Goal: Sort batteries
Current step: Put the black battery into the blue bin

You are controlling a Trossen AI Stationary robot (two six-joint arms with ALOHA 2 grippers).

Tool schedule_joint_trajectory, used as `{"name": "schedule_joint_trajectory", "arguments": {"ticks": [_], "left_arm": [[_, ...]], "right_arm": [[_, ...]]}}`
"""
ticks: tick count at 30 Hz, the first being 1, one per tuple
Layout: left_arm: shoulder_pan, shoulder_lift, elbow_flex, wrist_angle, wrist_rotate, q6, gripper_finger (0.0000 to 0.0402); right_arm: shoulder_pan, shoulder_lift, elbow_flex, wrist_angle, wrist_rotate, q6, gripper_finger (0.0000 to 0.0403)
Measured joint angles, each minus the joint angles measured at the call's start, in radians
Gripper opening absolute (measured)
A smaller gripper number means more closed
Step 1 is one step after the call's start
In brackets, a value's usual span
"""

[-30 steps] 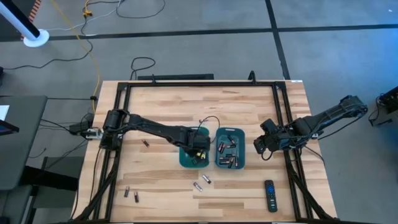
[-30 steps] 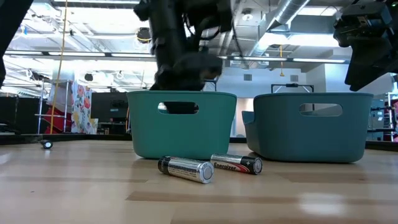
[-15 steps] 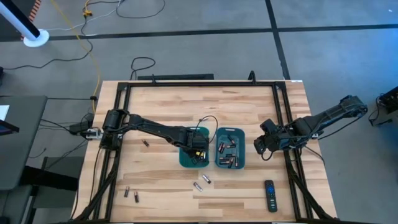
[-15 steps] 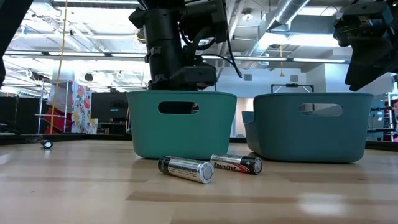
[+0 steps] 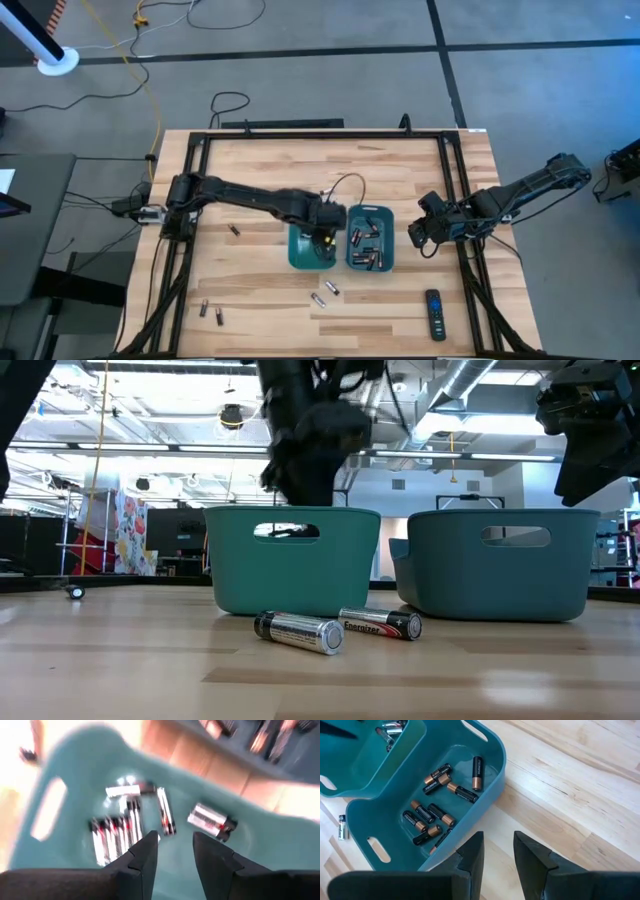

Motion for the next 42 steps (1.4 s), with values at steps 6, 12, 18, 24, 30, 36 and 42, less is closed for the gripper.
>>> {"name": "schedule_joint_trajectory", "arguments": {"ticks": [6, 12, 18, 24, 30, 36, 42], "left_arm": [[0.048, 0.0, 0.166, -0.084, -0.079, 0.187, 0.0121], [0.107, 0.0, 0.268, -0.105, -0.183, 0.369, 0.0121], [0.209, -0.001, 0.283, -0.087, -0.186, 0.425, 0.0121], [0.315, -0.001, 0.283, -0.046, -0.154, 0.45, 0.0121], [0.381, 0.0, 0.283, 0.032, -0.152, 0.459, 0.0121], [0.418, 0.0, 0.283, 0.058, -0.152, 0.521, 0.0121], [0.433, 0.001, 0.283, 0.059, -0.15, 0.601, 0.0121]], "right_arm": [[0.0, 0.0, 0.0, 0.0, 0.0, 0.0, 0.0123], [0.0, 0.0, 0.0, 0.001, 0.0, 0.0, 0.0123], [0.0, 0.0, 0.0, 0.001, 0.0, 0.011, 0.0123], [0.0, 0.0, 0.0, 0.0, 0.0, 0.029, 0.0123], [0.0, 0.0, 0.0, 0.0, 0.0, 0.034, 0.0123], [0.0, 0.0, 0.0, -0.001, 0.0, 0.034, 0.0123], [0.0, 0.0, 0.0, -0.001, 0.0, -0.007, 0.0123]]}}
